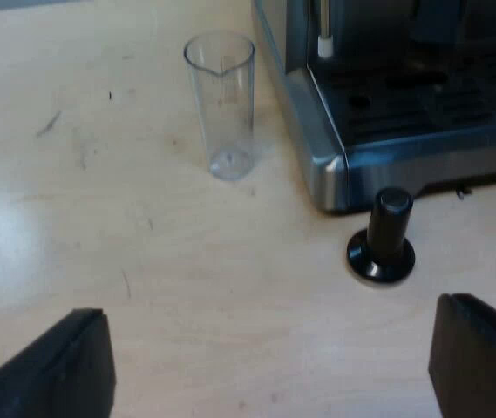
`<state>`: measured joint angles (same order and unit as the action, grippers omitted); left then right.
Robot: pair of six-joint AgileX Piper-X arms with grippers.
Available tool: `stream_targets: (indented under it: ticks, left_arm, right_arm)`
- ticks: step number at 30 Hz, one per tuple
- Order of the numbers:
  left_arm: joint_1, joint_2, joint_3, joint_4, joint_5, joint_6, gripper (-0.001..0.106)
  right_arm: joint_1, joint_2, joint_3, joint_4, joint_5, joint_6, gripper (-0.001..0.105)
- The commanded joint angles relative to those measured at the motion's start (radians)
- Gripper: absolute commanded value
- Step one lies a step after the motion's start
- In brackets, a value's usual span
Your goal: Place mug into machine
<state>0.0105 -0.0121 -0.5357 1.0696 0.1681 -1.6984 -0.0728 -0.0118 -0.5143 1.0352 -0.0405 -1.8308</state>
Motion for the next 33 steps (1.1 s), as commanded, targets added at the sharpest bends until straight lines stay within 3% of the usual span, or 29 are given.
stream_targets:
  ticks: [1, 13, 21, 27, 33]
  left_arm:
    - [0.000, -0.135, 0.012, -0.036, -0.008, -0.010, 0.085]
    - [0.000, -0.135, 0.038, -0.085, -0.005, -0.010, 0.085]
    - [0.000, -0.135, 0.036, -0.082, 0.056, -0.010, 0.085]
    - [0.000, -0.086, -0.042, -0.082, 0.064, -0.010, 0.085]
    - [-0.026, 0.034, -0.134, -0.144, 0.098, -0.010, 0.085]
  right_arm:
    - [-0.004, -0.039, -0.009, -0.013, -0.006, -0.006, 0.081]
    - [-0.004, -0.039, -0.009, -0.013, -0.006, -0.006, 0.081]
    - [0.009, -0.039, -0.009, -0.013, -0.006, 0.018, 0.081]
    - [0.094, -0.029, -0.023, -0.003, 0.006, -0.007, 0.081]
    - [0.127, 0.056, -0.096, -0.003, 0.040, -0.008, 0.081]
